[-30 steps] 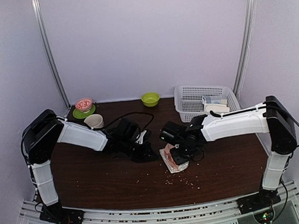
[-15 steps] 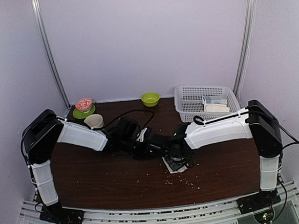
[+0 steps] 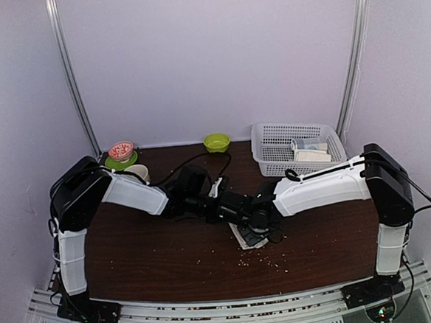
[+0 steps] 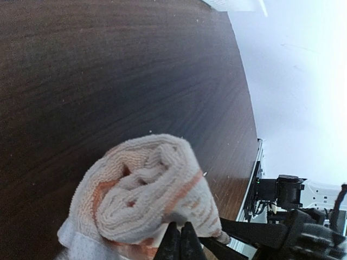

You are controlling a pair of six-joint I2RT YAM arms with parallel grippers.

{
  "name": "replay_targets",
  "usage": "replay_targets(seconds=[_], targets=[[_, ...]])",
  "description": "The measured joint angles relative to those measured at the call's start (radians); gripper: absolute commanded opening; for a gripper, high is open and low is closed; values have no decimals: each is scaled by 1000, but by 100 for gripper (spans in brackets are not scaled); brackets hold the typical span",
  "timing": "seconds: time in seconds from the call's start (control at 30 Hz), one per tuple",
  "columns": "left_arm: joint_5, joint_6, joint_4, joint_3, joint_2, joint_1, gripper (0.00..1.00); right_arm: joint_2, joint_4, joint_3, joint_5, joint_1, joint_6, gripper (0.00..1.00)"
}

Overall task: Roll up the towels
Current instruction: Roll the towel at the center of the board.

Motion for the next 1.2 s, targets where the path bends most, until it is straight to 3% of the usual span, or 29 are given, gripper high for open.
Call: replay_targets(seconds=[0.13, 0.43, 0.6, 0.8, 0.97, 1.2], targets=[[13, -14, 3, 16, 56, -4, 0, -6, 23, -10, -13, -1, -18, 0], [17, -17, -14, 42, 93, -6, 0, -58, 66, -35, -85, -5, -64, 37], [17, -17, -17, 60, 112, -6, 0, -122, 84, -48, -156, -19, -71, 50], [17, -17, -24, 74, 122, -5, 0, -267, 146, -154, -249, -77, -55, 51], [16, -17, -26, 76, 122, -5, 0, -405, 271, -340, -313, -197, 19, 51], [16, -16, -38, 81, 122, -5, 0, -375, 359, -420, -372, -273, 90, 51]])
